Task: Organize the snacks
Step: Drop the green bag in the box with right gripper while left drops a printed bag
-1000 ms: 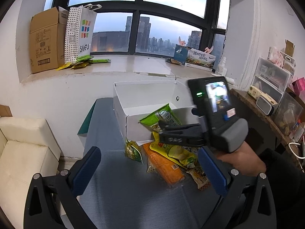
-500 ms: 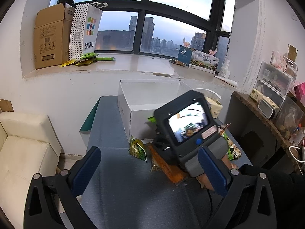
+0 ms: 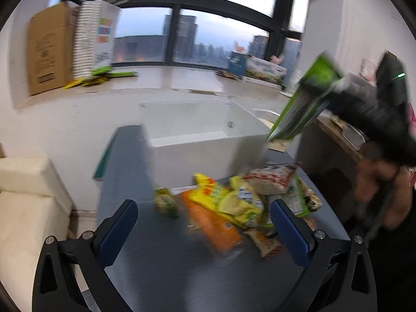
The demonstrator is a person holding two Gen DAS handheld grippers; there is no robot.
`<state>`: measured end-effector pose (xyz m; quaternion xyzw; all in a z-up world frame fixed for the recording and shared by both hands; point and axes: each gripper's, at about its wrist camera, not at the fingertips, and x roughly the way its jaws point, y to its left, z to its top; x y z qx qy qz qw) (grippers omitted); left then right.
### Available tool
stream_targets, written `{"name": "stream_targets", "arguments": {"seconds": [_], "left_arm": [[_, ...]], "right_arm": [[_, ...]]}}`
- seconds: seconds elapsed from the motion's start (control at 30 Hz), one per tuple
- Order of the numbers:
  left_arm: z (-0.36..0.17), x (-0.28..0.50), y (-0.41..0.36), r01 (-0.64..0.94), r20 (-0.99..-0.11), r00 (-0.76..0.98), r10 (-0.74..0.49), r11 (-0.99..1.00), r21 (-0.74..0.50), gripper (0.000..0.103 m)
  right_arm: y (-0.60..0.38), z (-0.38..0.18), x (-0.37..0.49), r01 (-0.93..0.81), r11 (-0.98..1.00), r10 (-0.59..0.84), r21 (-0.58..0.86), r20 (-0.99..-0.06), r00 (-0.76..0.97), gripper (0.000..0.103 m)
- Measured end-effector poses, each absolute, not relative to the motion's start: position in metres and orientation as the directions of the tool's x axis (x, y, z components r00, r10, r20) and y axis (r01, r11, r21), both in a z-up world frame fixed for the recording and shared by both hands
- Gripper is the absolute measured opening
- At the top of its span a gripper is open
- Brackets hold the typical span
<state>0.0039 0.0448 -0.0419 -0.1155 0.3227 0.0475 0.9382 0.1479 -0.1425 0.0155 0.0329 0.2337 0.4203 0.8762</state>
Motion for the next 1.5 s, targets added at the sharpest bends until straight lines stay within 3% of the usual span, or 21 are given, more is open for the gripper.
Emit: {"name": "stream_targets", "arguments": {"seconds": [0.23,0.53,0.57,0.6,0.73,0.83,1.17,1.33,1.5], "left_arm": [[-0.060,0.084,-0.023,0.053,-0.670,0.733,-0.116,0.992,-0.114,0.103],[-0.097,0.169,-0.071,0.040,-0.767,0.642,-0.004,0.999,0.029,0.103],[-0.100,0.173,-0.070,0.034,-0.776,0.631,-0.001,0.999,0.026,0.093],[-0.104,0.177,-0.067,0.036,-0.788,0.615,-0.020,0.999,0.003,0.062],[-0.104,0.175,-0.057,0.048,-0.794,0.605,-0.058,0.998,-0.037,0.041],[-0.089,0.158,-0.043,0.043,-0.755,0.650,-0.087,0.996,-0.078,0.035],[-0.002,0.089,0.042,-0.019,-0.500,0.857,-0.125,0.962,-0.272,0.035],[0.022,0.099,0.083,-0.082,-0.436,0.900,-0.007,0.979,-0.186,0.035],[0.004,0.151,0.106,-0.118,-0.430,0.896,0.107,0.993,0.002,0.035]], "right_arm": [[-0.246,0.042,0.152,-0.616,0.692,0.721,0.376,-0.320,0.615,0.061],[-0.286,0.035,0.147,-0.571,0.743,0.667,0.349,-0.321,0.672,0.061],[-0.287,0.033,0.149,-0.569,0.742,0.668,0.354,-0.325,0.670,0.061],[-0.287,0.030,0.152,-0.568,0.739,0.672,0.363,-0.331,0.663,0.061],[-0.290,0.020,0.155,-0.574,0.727,0.685,0.377,-0.349,0.639,0.061],[-0.285,0.013,0.156,-0.578,0.721,0.692,0.383,-0.365,0.622,0.061],[-0.233,0.008,0.181,-0.640,0.634,0.772,0.434,-0.398,0.495,0.061],[-0.164,0.016,0.226,-0.677,0.624,0.766,0.390,-0.476,0.432,0.061],[-0.093,-0.001,0.295,-0.666,0.642,0.715,0.380,-0.611,0.340,0.061]]}}
